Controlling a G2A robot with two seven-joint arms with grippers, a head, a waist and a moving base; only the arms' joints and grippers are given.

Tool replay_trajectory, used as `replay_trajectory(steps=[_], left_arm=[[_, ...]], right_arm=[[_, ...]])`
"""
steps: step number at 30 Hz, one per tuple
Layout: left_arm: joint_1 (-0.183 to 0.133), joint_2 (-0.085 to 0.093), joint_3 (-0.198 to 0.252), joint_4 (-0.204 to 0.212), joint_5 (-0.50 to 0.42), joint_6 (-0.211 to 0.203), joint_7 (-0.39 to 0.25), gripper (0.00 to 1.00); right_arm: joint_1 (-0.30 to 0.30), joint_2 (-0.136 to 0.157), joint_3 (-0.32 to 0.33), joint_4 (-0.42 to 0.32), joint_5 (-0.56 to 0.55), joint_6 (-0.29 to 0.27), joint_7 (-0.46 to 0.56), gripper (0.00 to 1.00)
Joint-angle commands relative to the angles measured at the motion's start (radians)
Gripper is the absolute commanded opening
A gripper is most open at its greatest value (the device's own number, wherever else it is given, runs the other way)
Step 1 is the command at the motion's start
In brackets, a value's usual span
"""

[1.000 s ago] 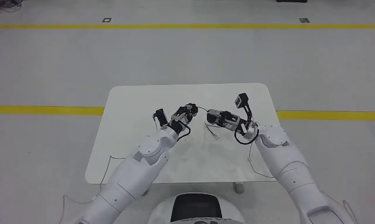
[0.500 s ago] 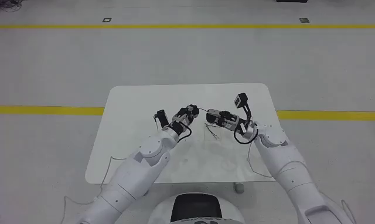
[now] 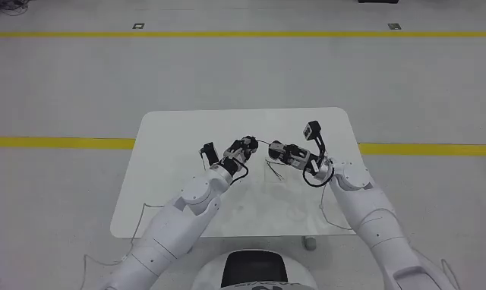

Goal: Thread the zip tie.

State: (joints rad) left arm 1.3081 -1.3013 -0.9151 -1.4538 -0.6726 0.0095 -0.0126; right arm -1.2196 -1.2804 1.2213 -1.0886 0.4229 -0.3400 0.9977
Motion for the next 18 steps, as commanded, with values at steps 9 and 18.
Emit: replay_trajectory(steps=[9,18], left_arm=[[-0.003,-0.002,-0.013,0.006,-0.018,0.022,-0.007,1.00],[-0.003,-0.002,-0.013,0.006,-0.018,0.022,-0.007,1.00]], right_arm=[[-0.002,0.001,0.039,0.002,-0.014,0.000,0.027,0.00],[-0.018,0.011,0.100,-0.036,0.010,0.000,0.124,0.00]])
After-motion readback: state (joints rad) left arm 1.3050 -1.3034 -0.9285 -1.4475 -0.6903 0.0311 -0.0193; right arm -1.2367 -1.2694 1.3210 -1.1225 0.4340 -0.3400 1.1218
